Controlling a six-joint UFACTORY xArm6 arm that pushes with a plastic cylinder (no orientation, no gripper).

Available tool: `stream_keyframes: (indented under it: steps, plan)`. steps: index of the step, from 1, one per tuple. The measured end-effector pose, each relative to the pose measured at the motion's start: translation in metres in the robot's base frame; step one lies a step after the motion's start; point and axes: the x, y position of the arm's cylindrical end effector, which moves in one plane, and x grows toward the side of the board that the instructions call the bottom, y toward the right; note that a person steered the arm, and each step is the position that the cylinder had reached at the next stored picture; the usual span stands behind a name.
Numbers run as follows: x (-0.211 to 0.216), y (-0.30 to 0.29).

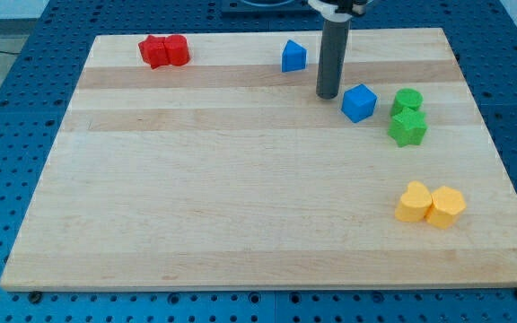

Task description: Move the blue triangle above to the blue cube

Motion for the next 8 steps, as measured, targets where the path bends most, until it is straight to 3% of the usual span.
stream_keyframes:
  steps: [1,2,3,4,5,6,8]
  plan:
    - [0.029,0.025]
    - [0.017,0.01]
    - [-0.028,-0.096]
    - [-0.091,-0.14]
    - [-0.101,-0.091]
    - [-0.076,-0.027]
    - [-0.073,0.004]
